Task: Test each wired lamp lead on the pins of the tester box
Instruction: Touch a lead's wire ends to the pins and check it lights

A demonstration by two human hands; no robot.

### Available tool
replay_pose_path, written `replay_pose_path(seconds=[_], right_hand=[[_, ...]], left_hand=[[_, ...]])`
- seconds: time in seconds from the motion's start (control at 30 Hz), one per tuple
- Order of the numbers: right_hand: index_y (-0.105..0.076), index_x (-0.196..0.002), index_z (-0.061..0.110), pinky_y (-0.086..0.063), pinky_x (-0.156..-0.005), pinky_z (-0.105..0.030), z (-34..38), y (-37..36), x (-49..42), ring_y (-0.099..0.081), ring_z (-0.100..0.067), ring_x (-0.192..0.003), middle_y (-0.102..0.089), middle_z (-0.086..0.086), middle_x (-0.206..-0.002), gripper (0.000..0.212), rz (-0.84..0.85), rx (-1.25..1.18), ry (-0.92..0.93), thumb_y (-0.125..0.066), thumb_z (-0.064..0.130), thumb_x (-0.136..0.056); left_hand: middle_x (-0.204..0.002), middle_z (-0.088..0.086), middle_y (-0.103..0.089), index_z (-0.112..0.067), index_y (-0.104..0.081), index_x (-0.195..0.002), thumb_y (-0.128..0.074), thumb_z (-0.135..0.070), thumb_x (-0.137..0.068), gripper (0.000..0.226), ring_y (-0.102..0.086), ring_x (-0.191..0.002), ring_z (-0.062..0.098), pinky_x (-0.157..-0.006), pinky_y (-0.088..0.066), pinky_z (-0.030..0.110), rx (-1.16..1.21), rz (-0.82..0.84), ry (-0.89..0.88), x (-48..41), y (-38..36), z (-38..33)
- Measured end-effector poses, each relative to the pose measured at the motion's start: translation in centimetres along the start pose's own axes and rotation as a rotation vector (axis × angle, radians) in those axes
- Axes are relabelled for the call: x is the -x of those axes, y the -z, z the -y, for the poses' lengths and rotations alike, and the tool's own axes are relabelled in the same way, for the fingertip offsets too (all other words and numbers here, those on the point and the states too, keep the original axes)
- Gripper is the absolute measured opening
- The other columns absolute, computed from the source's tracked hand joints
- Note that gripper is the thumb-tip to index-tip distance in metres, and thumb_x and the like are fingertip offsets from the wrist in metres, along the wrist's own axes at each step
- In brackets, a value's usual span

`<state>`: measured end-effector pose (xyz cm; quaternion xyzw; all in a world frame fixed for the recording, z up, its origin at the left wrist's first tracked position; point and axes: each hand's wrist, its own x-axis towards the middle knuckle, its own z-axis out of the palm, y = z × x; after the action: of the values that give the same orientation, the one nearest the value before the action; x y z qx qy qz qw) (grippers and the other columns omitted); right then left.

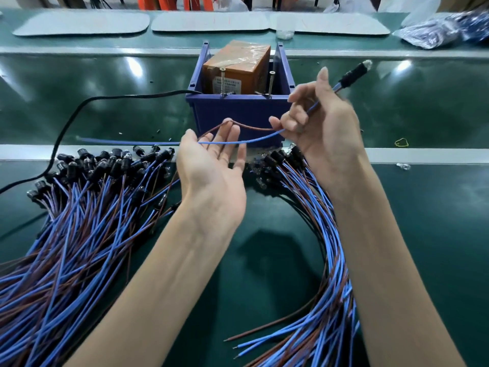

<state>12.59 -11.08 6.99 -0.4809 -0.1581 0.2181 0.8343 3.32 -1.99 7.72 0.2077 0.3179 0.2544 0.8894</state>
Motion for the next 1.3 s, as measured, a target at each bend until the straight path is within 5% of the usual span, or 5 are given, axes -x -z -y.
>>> replay_pose_path(seconds=[0.23, 0.5, 0.9, 1.2, 1.3], right_hand=[[-0.055, -0.065, 0.011, -0.015, -0.037, -0.019, 0.3, 0.7, -0.2, -0.017, -0.007, -0.04, -0.029, 0.006, -0.046, 0.043, -0.101, 0.178, -0.009, -0.041, 0.026, -0.102], [-0.073, -0.081, 0.013, -0.019, -0.038, -0.012, 0.5, 1.9, 0.1, -0.029, -0.002, -0.042, -0.055, 0.007, -0.057, 0.011, -0.014, 0.525, -0.047, -0.068, 0.02, -0.088], [-0.074, -0.088, 0.012, -0.034, -0.042, -0.009, 0.0, 1.8, 0.1, -0.04, -0.002, -0.047, -0.072, -0.007, -0.084, 0.006, 0.028, 0.493, -0.091, -0.07, 0.015, -0.084], [-0.066, -0.085, 0.009, -0.04, -0.044, -0.011, -0.5, 1.6, 0.5, -0.045, -0.001, -0.045, -0.055, 0.005, -0.052, 0.003, 0.173, 0.546, -0.122, -0.068, 0.006, -0.085], [-0.062, -0.077, 0.012, -0.033, -0.04, -0.007, -0.7, 1.4, 0.4, -0.043, 0.002, -0.04, -0.052, 0.011, -0.048, 0.012, 0.121, 0.581, -0.091, -0.068, 0.009, -0.086]], left_hand=[[-0.079, -0.011, -0.07, -0.02, -0.052, -0.103, -0.036, -0.021, -0.104, 0.016, -0.063, -0.075, 0.003, -0.072, -0.049, 0.018, -0.07, -0.004, -0.192, -0.8, 0.2, -0.2], [-0.072, -0.006, -0.068, -0.012, -0.067, -0.101, -0.052, -0.008, -0.097, 0.016, -0.065, -0.061, 0.004, -0.062, -0.055, 0.018, -0.501, 0.282, -0.27, -1.0, 0.2, 0.8], [-0.063, -0.007, -0.069, -0.014, -0.065, -0.089, -0.047, -0.008, -0.099, 0.022, -0.067, -0.059, 0.003, -0.057, -0.052, 0.013, -0.931, 0.517, -0.128, -1.5, 1.3, 1.5], [-0.067, -0.007, -0.072, -0.013, -0.065, -0.086, -0.039, -0.004, -0.102, 0.031, -0.069, -0.064, 0.004, -0.061, -0.054, 0.015, -1.06, 0.585, -0.182, -2.1, 1.9, 1.0], [-0.085, -0.001, -0.072, -0.009, -0.057, -0.111, -0.035, 0.0, -0.101, 0.025, -0.07, -0.065, 0.007, -0.059, -0.054, 0.017, -1.008, 0.454, -0.298, -2.6, 1.7, 0.8]])
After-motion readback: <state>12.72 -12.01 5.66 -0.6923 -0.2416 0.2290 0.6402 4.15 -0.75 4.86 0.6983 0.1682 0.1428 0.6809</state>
